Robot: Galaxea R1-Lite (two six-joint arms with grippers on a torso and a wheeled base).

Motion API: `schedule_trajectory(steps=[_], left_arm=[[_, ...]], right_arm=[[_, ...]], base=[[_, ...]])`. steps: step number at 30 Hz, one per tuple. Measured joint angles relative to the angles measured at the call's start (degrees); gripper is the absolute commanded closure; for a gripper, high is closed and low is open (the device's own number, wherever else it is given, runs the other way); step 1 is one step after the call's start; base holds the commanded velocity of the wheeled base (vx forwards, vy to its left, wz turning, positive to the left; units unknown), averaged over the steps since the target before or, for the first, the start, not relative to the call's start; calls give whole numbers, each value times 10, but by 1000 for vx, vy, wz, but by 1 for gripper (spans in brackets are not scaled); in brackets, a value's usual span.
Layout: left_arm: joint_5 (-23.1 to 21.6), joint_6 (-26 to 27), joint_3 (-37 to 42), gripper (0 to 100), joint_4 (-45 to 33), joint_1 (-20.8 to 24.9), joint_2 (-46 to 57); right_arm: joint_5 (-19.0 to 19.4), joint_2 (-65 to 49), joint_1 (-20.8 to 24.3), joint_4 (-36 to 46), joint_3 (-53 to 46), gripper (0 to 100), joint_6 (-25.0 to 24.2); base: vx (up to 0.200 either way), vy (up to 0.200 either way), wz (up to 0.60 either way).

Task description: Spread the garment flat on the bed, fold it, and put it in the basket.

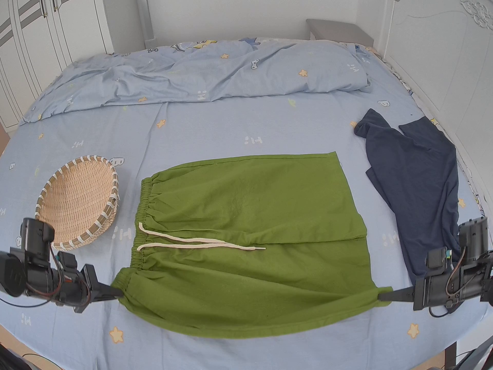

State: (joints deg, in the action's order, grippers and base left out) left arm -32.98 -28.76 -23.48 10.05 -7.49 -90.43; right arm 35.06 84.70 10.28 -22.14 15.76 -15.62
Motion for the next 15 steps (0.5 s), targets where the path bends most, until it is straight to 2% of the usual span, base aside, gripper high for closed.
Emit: schedule_trajectory(steps=[5, 15], left_arm=[[3, -10, -115, 100, -87, 6, 17], [6, -51, -272, 100, -122, 17, -13]], right_arm=[[0, -22, -11, 59, 86, 100, -3], [0, -10, -25, 145, 272, 100, -5]], base=[[0, 0, 0], [0, 0, 0]])
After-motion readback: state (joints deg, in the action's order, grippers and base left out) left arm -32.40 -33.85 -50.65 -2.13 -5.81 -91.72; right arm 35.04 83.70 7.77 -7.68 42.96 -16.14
